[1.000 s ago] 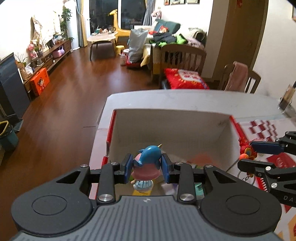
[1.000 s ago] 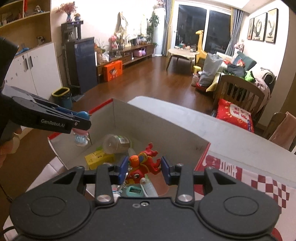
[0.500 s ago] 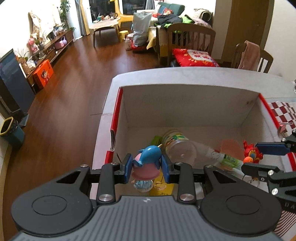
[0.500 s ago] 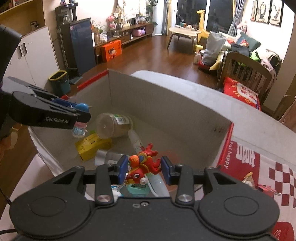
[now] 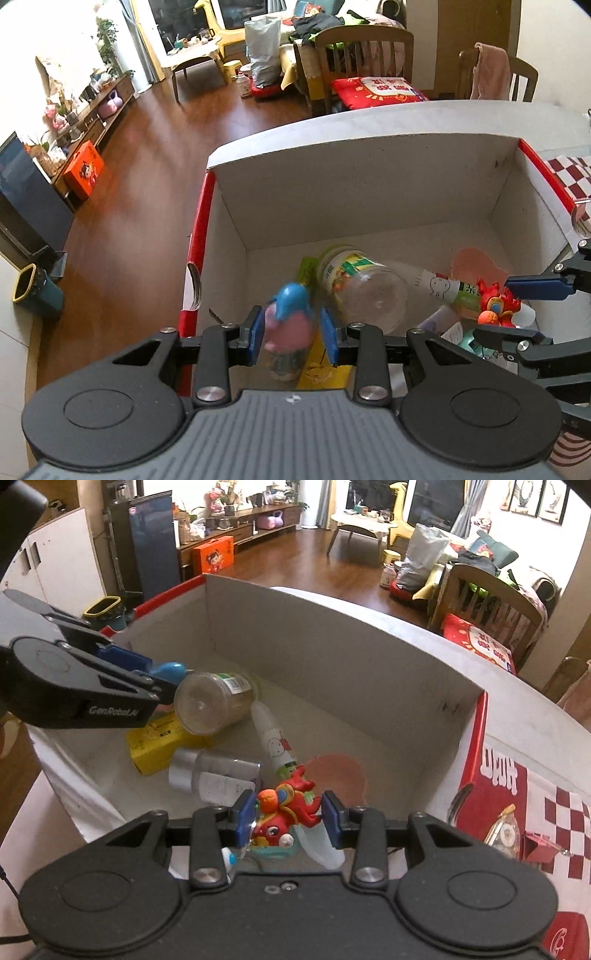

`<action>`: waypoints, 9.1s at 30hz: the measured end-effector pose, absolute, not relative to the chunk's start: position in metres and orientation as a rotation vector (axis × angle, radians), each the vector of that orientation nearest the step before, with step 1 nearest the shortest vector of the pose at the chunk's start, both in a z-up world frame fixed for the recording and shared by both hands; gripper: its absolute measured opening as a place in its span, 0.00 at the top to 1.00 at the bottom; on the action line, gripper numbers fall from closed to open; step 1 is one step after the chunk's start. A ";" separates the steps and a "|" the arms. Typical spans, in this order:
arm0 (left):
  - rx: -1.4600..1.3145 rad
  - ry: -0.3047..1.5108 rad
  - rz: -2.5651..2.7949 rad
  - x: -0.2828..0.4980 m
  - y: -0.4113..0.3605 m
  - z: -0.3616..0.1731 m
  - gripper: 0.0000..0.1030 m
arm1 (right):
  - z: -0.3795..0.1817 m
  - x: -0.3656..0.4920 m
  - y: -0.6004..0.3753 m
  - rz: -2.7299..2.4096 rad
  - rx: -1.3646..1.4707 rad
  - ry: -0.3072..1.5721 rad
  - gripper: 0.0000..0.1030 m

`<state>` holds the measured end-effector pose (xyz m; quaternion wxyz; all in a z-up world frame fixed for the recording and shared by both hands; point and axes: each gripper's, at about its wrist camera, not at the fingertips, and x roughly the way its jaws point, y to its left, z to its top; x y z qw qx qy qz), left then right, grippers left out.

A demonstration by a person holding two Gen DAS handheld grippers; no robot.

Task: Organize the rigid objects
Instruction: 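Open both tools to drop the figurine and keychain into the shoebox, then move both tools back toward the tape roller and pink binder clip, then grasp the clear tape roller with the left tool while the right tool grasps the pink binder clip, then carry the tape roller and pink binder clip over the shoebox with both tools, then open both tools to drop the tape roller and binder clip into the shoebox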

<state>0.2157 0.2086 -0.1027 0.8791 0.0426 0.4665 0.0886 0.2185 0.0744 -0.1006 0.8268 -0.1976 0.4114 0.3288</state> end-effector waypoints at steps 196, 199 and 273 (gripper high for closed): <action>-0.186 0.837 0.200 0.269 -0.071 -0.140 0.52 | -0.087 0.324 -0.193 0.520 -0.126 0.901 0.48; -0.197 0.821 0.175 0.259 -0.074 -0.127 0.52 | -0.072 0.309 -0.198 0.533 -0.125 0.879 0.48; -0.213 0.786 0.177 0.223 0.216 -0.092 0.52 | -0.084 0.234 0.082 0.707 -0.349 0.895 0.48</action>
